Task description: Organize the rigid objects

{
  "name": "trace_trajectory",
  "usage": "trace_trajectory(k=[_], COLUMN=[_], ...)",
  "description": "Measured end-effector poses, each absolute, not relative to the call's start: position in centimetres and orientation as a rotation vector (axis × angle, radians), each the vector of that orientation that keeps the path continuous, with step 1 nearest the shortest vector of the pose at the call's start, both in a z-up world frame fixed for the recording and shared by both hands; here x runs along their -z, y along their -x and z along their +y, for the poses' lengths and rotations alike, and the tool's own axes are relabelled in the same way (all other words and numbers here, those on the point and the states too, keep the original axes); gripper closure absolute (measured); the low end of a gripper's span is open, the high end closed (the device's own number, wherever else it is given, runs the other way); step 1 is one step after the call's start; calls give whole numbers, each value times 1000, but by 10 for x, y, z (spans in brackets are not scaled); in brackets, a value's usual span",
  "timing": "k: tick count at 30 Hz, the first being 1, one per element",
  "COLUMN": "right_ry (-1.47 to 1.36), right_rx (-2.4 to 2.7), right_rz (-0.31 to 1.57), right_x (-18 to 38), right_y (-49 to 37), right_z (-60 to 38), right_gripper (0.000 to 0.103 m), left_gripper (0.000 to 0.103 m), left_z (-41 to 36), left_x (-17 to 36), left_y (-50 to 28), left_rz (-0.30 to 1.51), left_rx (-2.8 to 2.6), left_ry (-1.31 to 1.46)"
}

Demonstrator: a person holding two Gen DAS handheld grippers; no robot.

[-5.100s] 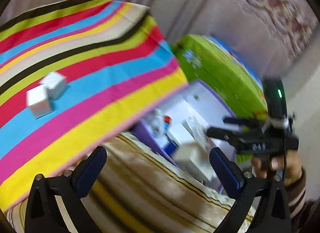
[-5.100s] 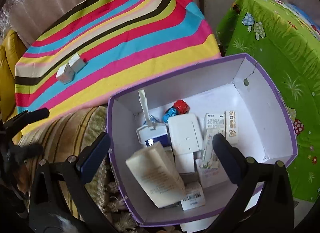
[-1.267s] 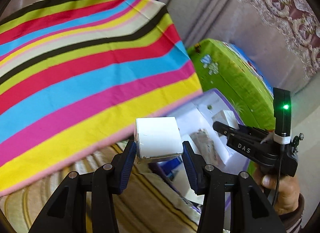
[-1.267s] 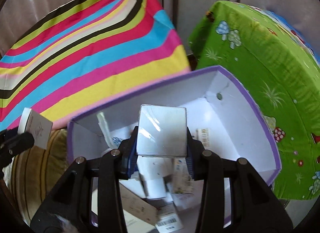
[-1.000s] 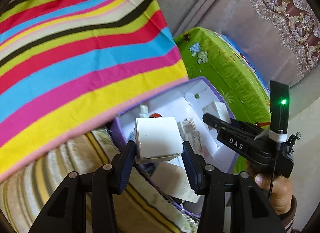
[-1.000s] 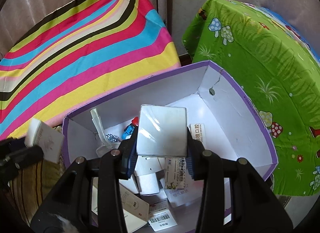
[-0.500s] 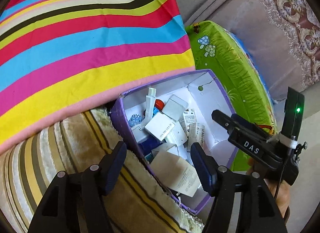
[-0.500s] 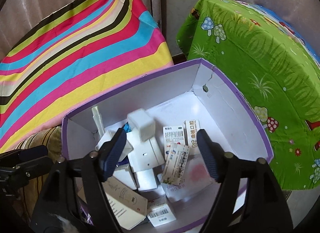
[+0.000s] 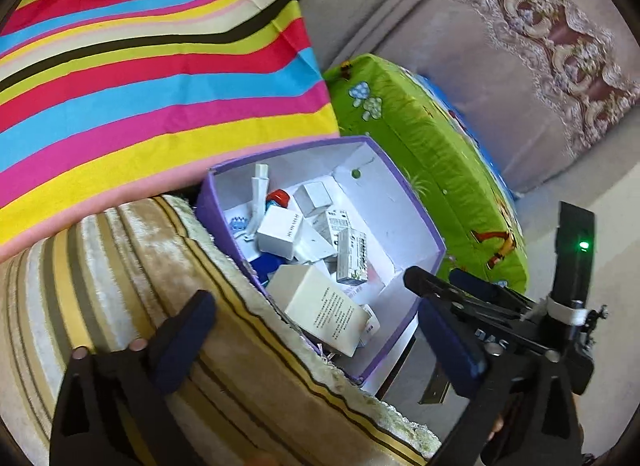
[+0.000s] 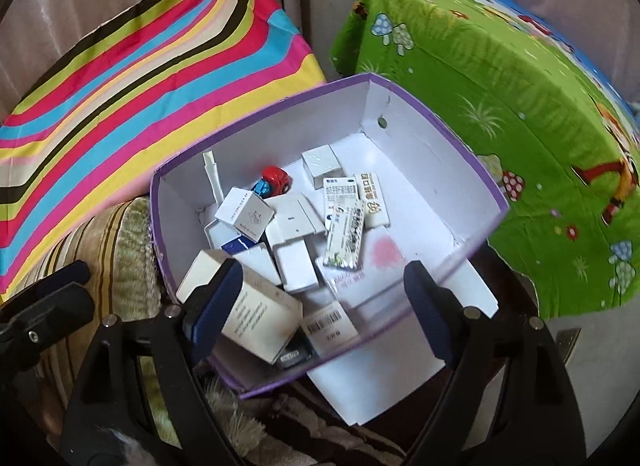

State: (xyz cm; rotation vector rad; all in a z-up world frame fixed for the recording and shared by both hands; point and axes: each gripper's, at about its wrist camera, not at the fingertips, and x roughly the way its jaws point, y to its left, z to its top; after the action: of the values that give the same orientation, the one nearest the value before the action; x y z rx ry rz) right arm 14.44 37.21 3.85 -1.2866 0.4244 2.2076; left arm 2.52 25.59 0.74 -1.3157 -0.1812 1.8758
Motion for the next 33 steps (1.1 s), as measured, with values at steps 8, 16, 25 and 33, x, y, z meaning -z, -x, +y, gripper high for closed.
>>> trace_trajectory(k=[8, 16, 25, 33], right_ry=[1234, 1231, 1244, 1258], right_rx=[-2205, -2211, -2215, -2216], right_rz=[420, 424, 432, 437], right_x=[-46, -45, -42, -39], right_y=[-155, -156, -156, -155], right_z=[376, 378, 380, 381], right_gripper=[18, 18, 18, 18], left_gripper=[0, 0, 0, 0], left_z=[258, 258, 260, 260], left_x=[-5, -3, -3, -2], left_y=[-24, -22, -22, -22], left_rz=[-155, -159, -152, -139], left_rx=[-1882, -1877, -1881, -1881], left_ry=[1321, 1328, 1327, 1331])
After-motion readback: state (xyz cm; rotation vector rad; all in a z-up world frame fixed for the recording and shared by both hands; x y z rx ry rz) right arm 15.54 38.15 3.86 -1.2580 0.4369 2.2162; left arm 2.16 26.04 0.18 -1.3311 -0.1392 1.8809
